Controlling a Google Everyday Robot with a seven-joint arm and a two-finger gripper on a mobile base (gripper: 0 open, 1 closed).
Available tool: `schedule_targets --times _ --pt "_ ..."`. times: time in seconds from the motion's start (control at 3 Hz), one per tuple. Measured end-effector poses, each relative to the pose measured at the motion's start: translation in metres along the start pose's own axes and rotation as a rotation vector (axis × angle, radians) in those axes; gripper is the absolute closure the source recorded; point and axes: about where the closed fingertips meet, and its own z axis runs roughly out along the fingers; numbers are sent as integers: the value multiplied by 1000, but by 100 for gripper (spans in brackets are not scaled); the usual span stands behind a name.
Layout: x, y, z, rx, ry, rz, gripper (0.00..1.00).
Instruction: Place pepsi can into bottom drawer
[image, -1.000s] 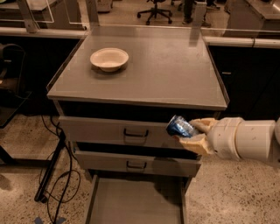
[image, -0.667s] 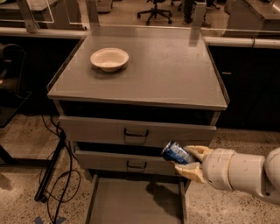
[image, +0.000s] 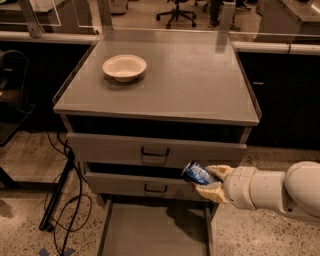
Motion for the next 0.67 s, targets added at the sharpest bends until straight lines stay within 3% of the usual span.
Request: schedule_targets --times 0.33,0.67 --pt "0 0 0 -1 0 0 100" --pt "12 25 34 -80 4 12 100"
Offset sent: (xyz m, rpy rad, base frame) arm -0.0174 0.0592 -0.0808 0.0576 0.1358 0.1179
